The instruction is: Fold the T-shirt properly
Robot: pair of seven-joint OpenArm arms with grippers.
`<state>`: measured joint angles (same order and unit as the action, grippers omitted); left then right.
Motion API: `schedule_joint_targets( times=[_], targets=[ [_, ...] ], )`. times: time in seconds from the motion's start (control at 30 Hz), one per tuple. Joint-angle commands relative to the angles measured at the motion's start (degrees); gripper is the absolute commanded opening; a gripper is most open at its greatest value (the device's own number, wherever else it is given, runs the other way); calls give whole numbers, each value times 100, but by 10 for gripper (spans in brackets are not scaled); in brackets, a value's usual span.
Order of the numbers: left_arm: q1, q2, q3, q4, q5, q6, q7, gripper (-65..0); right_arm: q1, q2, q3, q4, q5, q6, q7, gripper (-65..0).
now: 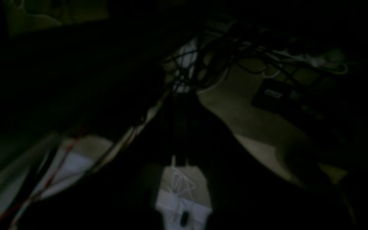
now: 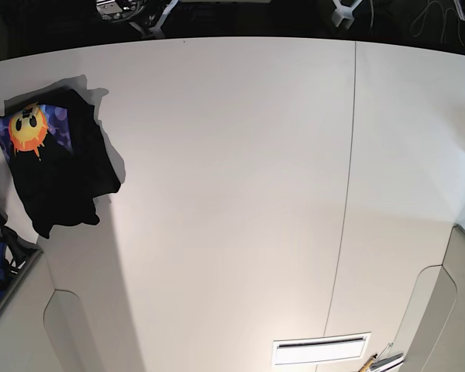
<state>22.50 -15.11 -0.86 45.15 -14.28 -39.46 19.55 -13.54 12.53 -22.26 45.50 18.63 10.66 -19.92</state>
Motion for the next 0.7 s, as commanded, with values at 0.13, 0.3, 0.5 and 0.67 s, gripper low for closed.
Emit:
schedule_joint_targets(
  times=[0.13, 0.3, 0.5, 0.67],
  targets=[
    [-267, 111, -11, -184, 492, 546, -573, -650, 70, -107, 13, 24, -151, -192, 144, -650],
    [-426, 94, -11, -203, 951, 1676, -608, -650, 81, -190, 13, 24, -175, -192, 199, -650],
    [-442, 85, -11, -203, 940, 1954, -605, -650, 81, -195, 13, 24, -173, -190, 199, -650],
    [-439, 85, -11, -203, 940, 1954, -605, -650, 81, -195, 13, 24, -173, -190, 199, -650]
  ],
)
